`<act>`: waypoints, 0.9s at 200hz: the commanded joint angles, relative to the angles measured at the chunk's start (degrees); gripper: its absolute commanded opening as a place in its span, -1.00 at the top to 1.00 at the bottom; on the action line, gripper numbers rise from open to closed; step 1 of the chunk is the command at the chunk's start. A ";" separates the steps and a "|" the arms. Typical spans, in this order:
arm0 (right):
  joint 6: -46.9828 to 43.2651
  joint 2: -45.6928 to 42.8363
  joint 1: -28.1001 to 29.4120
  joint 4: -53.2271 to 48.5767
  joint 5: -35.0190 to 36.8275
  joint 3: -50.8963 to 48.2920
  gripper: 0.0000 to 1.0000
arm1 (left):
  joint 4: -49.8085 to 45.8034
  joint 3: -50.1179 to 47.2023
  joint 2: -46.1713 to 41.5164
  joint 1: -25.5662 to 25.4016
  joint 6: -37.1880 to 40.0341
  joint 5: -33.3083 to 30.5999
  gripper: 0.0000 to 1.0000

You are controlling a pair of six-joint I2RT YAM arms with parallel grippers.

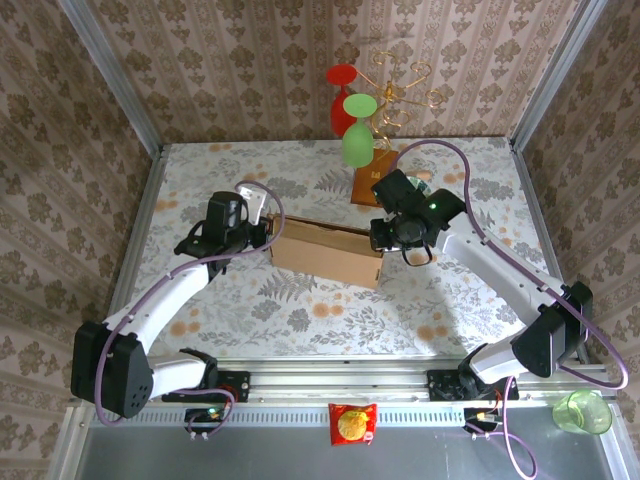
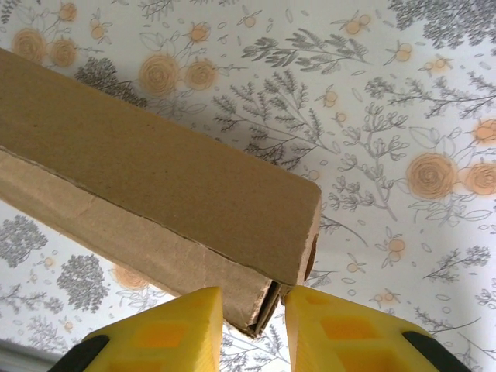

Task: Fold the paper box

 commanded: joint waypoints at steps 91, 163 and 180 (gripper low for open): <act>-2.05 -1.04 2.89 0.47 11.16 -2.50 0.32 | -6.02 0.62 -0.09 -1.16 -1.00 0.78 1.00; -4.47 -2.28 3.25 3.19 14.47 -4.83 0.50 | -6.06 0.92 0.15 -1.20 -1.03 0.82 1.00; -4.92 -1.37 3.25 3.43 15.19 -4.80 0.57 | -6.05 0.92 0.04 -1.16 -1.06 0.82 1.00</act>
